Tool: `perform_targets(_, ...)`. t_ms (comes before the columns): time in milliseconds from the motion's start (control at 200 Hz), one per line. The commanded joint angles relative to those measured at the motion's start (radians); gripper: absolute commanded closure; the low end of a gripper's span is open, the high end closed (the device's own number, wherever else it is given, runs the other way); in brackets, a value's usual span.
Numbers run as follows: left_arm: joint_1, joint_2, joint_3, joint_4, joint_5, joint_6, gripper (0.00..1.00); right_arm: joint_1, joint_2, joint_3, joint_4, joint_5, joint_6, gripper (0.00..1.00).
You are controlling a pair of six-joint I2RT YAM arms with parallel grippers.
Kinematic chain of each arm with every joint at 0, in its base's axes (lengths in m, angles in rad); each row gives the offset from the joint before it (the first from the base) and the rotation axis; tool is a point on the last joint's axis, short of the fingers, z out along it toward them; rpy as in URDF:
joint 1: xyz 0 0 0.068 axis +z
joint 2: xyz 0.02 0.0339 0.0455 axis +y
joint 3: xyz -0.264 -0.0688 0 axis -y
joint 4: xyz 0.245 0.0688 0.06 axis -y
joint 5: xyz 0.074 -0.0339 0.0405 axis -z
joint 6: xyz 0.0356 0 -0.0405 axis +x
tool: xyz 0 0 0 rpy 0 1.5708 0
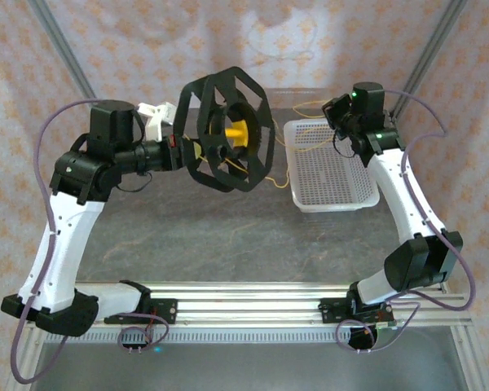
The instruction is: Wrap the cables
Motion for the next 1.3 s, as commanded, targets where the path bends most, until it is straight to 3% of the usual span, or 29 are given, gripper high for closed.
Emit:
perform_targets(0,-0.050,-0.065,-0.015,-0.029,-0.006,0.108,1.00,-0.038,0.022,0.023,-0.064,0.113,-0.072,1.00)
perform_targets(185,-0.192,-0.091,-0.084,-0.097,-0.132,0.188,1.00,-0.083,0.024,0.038,-0.042,0.113,-0.063,1.00)
perform_targets(455,-0.333,-0.114,-0.179,-0.121,-0.255,0.249,1.00,-0.111,0.039,0.088,-0.041,0.143,-0.086,1.00)
perform_targets(631,-0.375,-0.150,-0.232,-0.085,-0.197,0.234,1.00,-0.115,0.067,0.130,-0.042,0.149,-0.104,1.00)
perform_targets(891,-0.541,-0.119,-0.286,-0.175,-0.518,0.250,1.00,-0.133,0.092,0.202,-0.043,0.116,-0.087,1.00)
perform_targets(1006,-0.613,-0.079,-0.292,-0.219,-0.747,0.252,1.00,-0.132,0.096,0.246,-0.046,0.098,-0.074,1.00)
perform_targets(1126,-0.622,-0.038,-0.290,-0.244,-0.961,0.261,1.00,-0.132,0.102,0.293,-0.053,0.070,-0.057,1.00)
perform_targets(1296,-0.624,0.023,-0.308,-0.206,-1.044,0.287,1.00,-0.133,0.110,0.349,-0.044,-0.004,-0.009,1.00)
